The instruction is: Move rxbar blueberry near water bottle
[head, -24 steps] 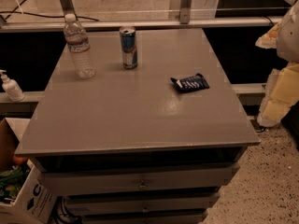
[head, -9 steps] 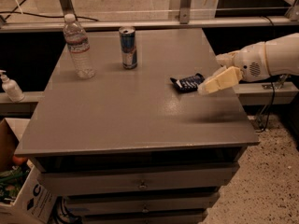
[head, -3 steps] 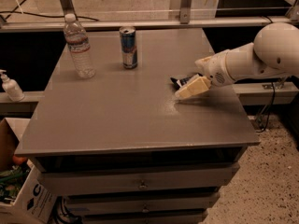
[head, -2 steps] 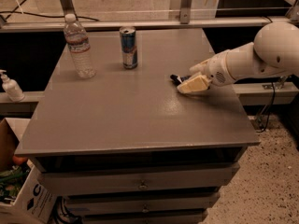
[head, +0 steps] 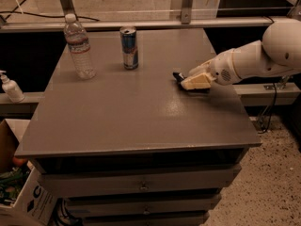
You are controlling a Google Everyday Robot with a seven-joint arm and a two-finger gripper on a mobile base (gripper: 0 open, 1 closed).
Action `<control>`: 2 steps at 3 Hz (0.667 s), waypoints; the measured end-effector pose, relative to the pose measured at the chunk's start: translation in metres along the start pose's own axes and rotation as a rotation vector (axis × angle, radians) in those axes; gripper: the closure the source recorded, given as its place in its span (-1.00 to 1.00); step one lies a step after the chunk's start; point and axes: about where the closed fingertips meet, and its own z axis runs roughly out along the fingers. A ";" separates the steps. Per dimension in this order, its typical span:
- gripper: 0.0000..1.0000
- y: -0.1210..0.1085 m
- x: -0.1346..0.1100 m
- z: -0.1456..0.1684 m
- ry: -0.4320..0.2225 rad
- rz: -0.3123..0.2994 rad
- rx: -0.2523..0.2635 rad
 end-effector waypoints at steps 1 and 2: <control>1.00 0.012 -0.022 -0.003 -0.061 0.003 -0.061; 1.00 0.028 -0.054 -0.002 -0.122 -0.014 -0.117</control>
Offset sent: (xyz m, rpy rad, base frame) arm -0.0146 0.0697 0.0774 0.2129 -0.0316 0.1689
